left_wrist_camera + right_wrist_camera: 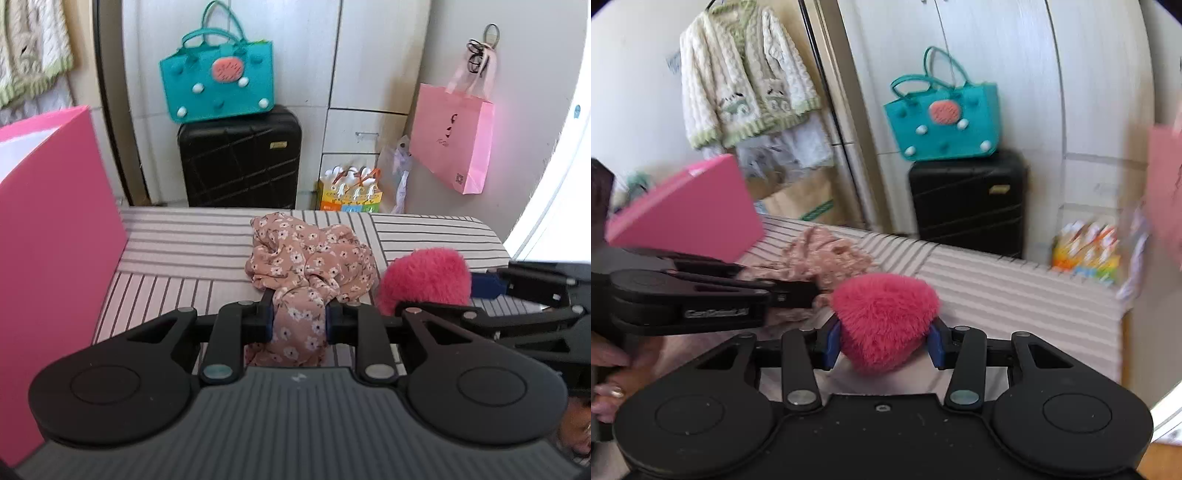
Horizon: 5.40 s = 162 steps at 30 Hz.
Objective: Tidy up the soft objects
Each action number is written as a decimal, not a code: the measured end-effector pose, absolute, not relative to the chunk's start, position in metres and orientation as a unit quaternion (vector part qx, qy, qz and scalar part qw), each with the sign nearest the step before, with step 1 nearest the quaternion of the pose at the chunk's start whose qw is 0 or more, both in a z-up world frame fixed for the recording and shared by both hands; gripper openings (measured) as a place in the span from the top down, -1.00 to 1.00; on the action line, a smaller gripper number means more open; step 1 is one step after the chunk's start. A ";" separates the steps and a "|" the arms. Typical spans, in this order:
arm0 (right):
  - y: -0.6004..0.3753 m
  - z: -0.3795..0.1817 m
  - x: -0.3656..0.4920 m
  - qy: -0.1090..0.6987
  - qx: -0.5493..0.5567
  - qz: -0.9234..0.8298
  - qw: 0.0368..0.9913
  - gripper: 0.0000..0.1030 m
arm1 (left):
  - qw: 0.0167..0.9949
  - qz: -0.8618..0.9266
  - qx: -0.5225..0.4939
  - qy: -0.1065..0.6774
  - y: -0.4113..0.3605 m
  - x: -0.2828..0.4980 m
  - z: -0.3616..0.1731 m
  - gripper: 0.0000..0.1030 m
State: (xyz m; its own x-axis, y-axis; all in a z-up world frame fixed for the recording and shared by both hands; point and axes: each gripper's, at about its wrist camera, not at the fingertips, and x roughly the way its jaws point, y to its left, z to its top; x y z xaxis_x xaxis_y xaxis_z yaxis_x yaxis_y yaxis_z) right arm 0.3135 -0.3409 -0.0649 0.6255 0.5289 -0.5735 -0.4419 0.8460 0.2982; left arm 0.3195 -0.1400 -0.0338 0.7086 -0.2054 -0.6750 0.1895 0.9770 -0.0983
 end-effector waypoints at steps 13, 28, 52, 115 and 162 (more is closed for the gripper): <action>-0.335 -0.053 0.268 0.370 0.079 0.247 0.892 0.02 | 0.915 -0.131 -0.066 0.376 -0.116 0.283 -0.025 0.58; -0.326 -0.016 0.210 0.386 0.073 0.241 0.888 0.01 | 0.898 -0.218 -0.056 0.379 -0.100 0.229 0.009 0.58; -0.265 0.064 0.121 0.373 0.018 0.310 0.874 -0.02 | 0.865 -0.305 0.000 0.400 -0.017 0.150 0.078 0.57; -0.052 0.052 0.310 0.315 -0.202 0.263 0.889 -0.31 | 0.914 -0.154 0.026 0.374 0.122 0.327 0.067 0.51; -0.141 0.097 0.165 0.294 -0.019 0.247 0.923 -0.94 | 0.953 -0.089 0.093 0.273 0.087 0.156 0.121 -0.89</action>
State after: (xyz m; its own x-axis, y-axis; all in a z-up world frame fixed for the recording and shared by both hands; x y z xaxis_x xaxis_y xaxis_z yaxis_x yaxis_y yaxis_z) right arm 0.1649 -0.1415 0.0967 0.7053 0.4447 -0.5521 -0.4666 0.8775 0.1107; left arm 0.1565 0.0870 0.1214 0.8355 -0.1191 -0.5364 0.2204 0.9669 0.1286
